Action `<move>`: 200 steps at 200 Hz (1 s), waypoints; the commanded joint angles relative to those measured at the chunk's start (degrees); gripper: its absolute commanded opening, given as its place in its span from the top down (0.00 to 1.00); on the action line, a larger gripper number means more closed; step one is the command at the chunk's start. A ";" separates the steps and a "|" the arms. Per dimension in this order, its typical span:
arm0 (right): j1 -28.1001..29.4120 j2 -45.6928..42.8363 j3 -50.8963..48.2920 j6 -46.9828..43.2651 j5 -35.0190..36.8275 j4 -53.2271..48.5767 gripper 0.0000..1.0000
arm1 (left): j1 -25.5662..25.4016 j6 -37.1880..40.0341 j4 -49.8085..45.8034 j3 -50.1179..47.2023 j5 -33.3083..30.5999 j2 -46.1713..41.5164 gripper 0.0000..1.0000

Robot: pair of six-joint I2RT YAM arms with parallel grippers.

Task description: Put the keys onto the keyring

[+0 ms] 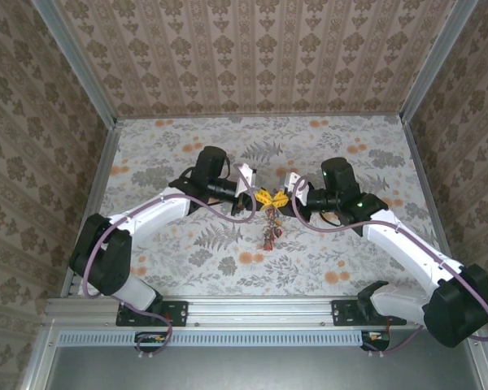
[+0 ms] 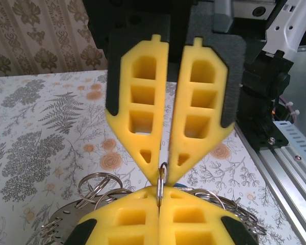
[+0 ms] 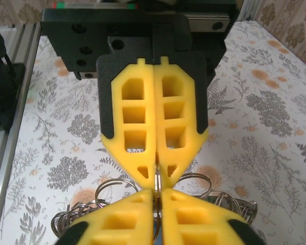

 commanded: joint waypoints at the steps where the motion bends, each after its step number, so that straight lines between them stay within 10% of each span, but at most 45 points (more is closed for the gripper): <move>1: -0.77 0.20 -1.62 1.30 -2.24 1.49 0.93 | 0.44 -3.15 7.36 -0.07 5.26 -3.15 1.00; 100: 1.15 2.22 7.34 -1.65 5.01 -10.70 1.00 | -1.12 13.39 -19.93 7.59 -10.95 1.15 0.93; 200: 5.59 4.95 14.24 -4.00 12.10 -20.63 1.00 | -3.97 13.70 -18.86 10.16 -12.62 3.11 0.90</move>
